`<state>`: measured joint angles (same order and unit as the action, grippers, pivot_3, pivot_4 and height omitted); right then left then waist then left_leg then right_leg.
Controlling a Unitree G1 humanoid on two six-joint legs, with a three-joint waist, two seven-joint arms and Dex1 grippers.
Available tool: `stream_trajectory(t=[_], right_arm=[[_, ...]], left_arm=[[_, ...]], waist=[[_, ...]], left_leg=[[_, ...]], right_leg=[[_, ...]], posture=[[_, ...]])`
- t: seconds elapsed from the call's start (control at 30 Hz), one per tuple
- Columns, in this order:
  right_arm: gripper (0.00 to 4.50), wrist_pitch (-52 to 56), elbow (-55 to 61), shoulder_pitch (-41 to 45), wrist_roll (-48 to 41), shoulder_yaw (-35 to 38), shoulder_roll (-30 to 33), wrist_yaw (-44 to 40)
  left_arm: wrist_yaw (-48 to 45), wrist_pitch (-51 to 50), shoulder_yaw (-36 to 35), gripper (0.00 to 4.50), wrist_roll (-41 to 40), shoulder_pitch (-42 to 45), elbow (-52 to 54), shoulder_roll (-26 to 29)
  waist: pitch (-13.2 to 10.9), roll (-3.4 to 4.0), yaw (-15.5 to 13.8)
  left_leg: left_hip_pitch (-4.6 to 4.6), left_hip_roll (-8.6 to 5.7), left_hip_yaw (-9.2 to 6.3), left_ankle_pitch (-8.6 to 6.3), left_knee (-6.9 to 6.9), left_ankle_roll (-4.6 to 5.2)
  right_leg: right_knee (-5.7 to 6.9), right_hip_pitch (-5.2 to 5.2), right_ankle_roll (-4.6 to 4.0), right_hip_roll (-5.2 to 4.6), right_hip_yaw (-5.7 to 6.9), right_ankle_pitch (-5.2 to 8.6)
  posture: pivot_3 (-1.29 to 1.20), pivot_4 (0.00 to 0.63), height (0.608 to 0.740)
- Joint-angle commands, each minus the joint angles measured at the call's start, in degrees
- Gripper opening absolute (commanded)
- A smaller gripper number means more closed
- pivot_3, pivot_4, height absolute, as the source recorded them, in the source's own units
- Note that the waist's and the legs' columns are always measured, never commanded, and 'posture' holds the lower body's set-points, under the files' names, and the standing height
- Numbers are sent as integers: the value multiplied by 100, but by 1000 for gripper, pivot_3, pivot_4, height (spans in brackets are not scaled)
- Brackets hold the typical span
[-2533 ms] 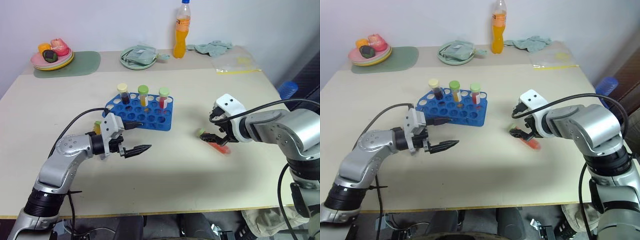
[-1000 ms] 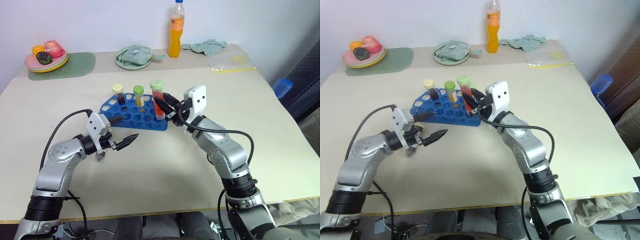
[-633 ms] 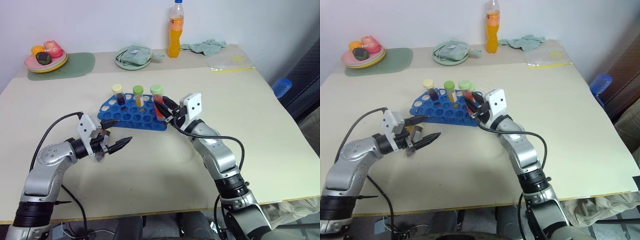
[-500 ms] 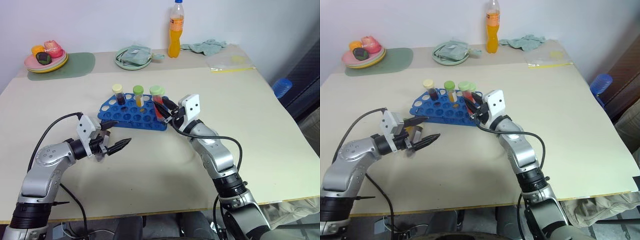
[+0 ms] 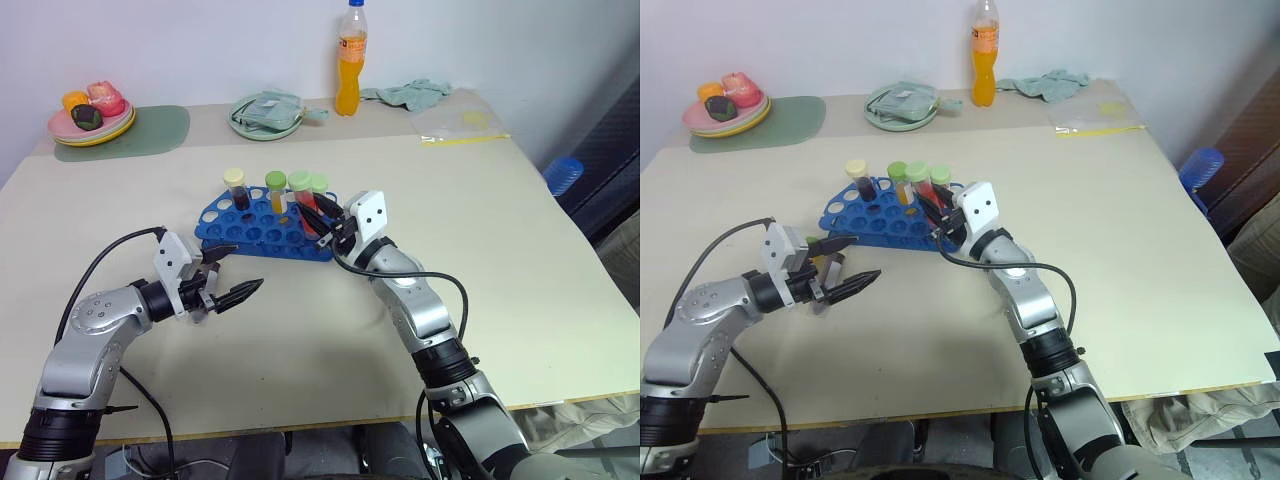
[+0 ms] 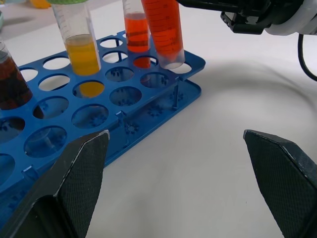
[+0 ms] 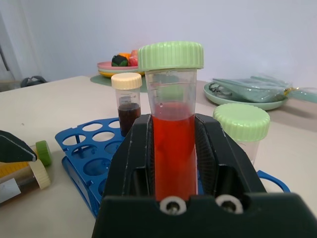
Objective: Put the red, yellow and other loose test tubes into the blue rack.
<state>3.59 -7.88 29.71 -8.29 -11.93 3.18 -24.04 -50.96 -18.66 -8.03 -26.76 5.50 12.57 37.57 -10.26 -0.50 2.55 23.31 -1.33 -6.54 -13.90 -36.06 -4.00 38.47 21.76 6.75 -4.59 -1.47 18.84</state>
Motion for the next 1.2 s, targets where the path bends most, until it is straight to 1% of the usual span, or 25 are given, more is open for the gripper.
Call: stream_trajectory(t=[0.03, 0.27, 0.5, 0.6, 0.63, 0.67, 0.7, 0.77, 0.83, 1.0, 1.1, 1.13, 1.2], right_arm=[[824, -72, 59, -150, 22, -43, -48, -99], [824, -32, 262, -412, 55, -108, -49, -181], [824, -184, -77, -176, 98, -4, -133, -96], [824, -208, -201, -95, -18, 37, -164, -249], [1243, -204, -200, -84, -51, 50, -166, -295], [1782, -200, -175, -79, -80, 63, -167, -341], [2131, -226, -144, -79, -77, 71, -164, -358], [3196, -302, 31, -103, -26, 98, -130, -333], [4105, -293, 277, -133, -2, 150, -46, -322], [4105, 121, 991, -273, -215, 337, 309, -468], [4105, 490, 1529, -403, -401, 530, 687, -622], [4105, 658, 1734, -456, -480, 635, 901, -717], [4105, 1001, 2083, -537, -651, 815, 1324, -923]], left_arm=[[12, 1, -187, 4500, -95, 5, 221, 78], [12, -19, -207, 4500, -111, 9, 220, 124], [-2, -48, -204, 4500, -116, 24, 216, 143], [-6, -33, -209, 4500, -100, 13, 194, 143], [-5, -24, -220, 4500, -95, 9, 181, 145], [6, -25, -237, 4500, -88, 6, 166, 151], [15, -24, -252, 4500, -81, 1, 158, 158], [60, -55, -296, 4500, -66, -25, 167, 180], [159, -164, -360, 4500, -81, -32, 201, 203], [341, -623, -522, 4500, -267, 23, 438, 297], [852, -1475, -714, 4500, -462, 232, 639, 404], [1180, -1956, -892, 4500, -719, 416, 732, 373], [1657, -2616, -1054, 4500, -886, 722, 997, 446]], waist=[[0, 0, 1], [1, 2, 0], [1, 2, 6], [1, 2, 11], [1, 2, 11], [1, 2, 11], [1, 2, 9], [0, 2, 3], [0, 2, 1], [0, 3, -11], [0, 3, -15], [0, 3, -18], [-1, -1, -31]], left_leg=[[0, 0, 0, 0, 0, 0], [-2, 0, 0, 0, 1, 0], [-2, 1, 0, 0, 1, 0], [-3, 2, 0, 0, 1, 0], [-3, 2, 0, 0, 1, 0], [-3, 2, 0, 0, 1, 0], [-3, 2, 0, 0, 1, 0], [-2, 2, 0, 0, 1, 0], [-2, 2, -1, 0, 1, -1], [-1, 1, -4, 0, 0, 0], [-1, 1, -4, 0, 0, 0], [-1, 0, -4, 0, -1, 0], [2, -1, -5, 0, -5, 0]], right_leg=[[1, 0, 0, 0, 0, 0], [2, -1, 0, 0, -1, 0], [3, 1, 0, 1, -2, 0], [5, 1, -1, 2, -2, 0], [5, 2, -1, 2, -2, 0], [6, 1, -1, 2, -2, 0], [6, 1, -1, 2, -2, 0], [5, 2, -1, 1, -2, 0], [5, 3, -1, 1, -2, 0], [5, 1, -1, -3, -2, 0], [5, 1, -1, -2, -2, 0], [5, 0, -1, -2, -2, 0], [5, -1, 0, -3, -1, 0]], posture=[[0, 150, 740], [0, 150, 740], [0, 150, 740], [0, 150, 740], [0, 150, 740], [0, 150, 740], [0, 150, 740], [0, 150, 740], [0, 150, 740], [0, 150, 740], [0, 150, 740], [0, 150, 740], [0, 150, 740]])
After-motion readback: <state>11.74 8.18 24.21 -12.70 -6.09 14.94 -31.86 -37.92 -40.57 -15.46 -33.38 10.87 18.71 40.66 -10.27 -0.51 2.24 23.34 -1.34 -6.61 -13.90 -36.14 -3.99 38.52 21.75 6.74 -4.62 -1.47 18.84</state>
